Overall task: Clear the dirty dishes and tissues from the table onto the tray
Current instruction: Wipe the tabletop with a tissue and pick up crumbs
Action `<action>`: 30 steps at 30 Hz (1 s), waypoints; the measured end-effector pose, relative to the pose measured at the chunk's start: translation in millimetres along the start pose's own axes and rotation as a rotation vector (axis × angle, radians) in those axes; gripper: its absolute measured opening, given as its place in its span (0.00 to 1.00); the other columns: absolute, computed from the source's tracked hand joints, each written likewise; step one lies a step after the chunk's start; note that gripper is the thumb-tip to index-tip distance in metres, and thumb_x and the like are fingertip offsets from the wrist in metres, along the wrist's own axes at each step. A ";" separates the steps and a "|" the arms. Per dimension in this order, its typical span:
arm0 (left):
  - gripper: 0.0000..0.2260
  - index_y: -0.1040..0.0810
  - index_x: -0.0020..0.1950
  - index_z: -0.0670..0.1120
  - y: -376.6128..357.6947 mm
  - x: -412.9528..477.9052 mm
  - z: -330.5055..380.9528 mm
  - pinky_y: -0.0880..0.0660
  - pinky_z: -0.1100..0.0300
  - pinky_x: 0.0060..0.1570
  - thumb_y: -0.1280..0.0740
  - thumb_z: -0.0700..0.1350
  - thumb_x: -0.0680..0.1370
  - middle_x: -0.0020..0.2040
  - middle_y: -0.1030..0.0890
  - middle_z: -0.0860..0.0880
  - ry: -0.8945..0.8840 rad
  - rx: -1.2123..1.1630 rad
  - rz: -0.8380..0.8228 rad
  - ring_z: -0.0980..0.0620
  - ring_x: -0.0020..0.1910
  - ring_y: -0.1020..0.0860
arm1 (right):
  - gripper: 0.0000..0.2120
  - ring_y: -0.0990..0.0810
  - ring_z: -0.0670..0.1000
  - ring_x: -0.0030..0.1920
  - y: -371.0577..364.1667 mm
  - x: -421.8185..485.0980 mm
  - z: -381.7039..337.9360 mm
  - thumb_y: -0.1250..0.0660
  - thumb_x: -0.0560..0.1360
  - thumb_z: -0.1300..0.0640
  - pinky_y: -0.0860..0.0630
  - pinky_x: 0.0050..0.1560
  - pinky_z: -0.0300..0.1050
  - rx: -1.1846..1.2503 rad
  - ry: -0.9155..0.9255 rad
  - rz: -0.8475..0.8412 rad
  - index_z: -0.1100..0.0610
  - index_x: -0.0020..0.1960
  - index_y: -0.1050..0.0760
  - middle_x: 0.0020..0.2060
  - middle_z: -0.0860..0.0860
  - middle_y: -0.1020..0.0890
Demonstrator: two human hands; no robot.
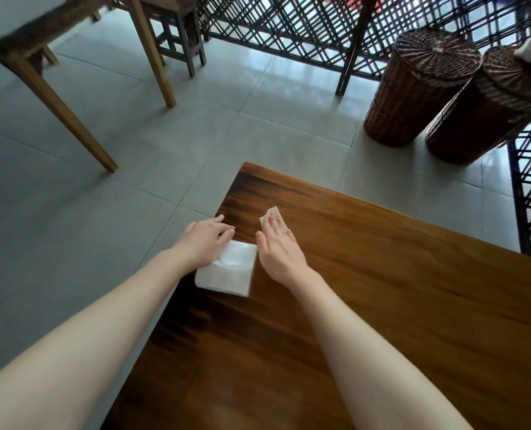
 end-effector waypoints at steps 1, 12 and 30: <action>0.19 0.29 0.70 0.52 -0.3 0.9 -0.7 0.45 0.48 0.73 0.49 0.54 0.83 0.77 0.40 0.48 -0.001 0.013 -0.017 0.49 0.75 0.40 | 0.26 0.58 0.45 0.76 2.2 2.9 0.7 0.60 0.82 0.47 0.63 0.71 0.43 -0.030 0.027 -0.005 0.55 0.78 0.53 0.77 0.49 0.54; 0.21 0.36 0.74 0.54 -11.5 4.6 -8.6 0.52 0.46 0.74 0.56 0.54 0.84 0.78 0.48 0.47 -0.061 0.106 -0.134 0.48 0.77 0.48 | 0.22 0.48 0.46 0.76 38.5 -14.2 18.6 0.51 0.83 0.53 0.55 0.73 0.39 -0.151 0.175 0.216 0.52 0.77 0.45 0.76 0.48 0.44; 0.22 0.35 0.74 0.53 -12.2 7.2 -11.3 0.52 0.48 0.74 0.55 0.56 0.83 0.78 0.46 0.49 -0.047 0.069 -0.112 0.49 0.77 0.47 | 0.30 0.49 0.47 0.75 15.7 8.5 9.0 0.40 0.78 0.67 0.41 0.71 0.47 -0.238 0.242 0.077 0.51 0.76 0.44 0.76 0.47 0.44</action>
Point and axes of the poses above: each hand's wrist, its own x-axis towards the middle knuckle, its own y-axis out of the back of the hand, z = x × y, the point moved 5 cm from there along x, towards the middle knuckle
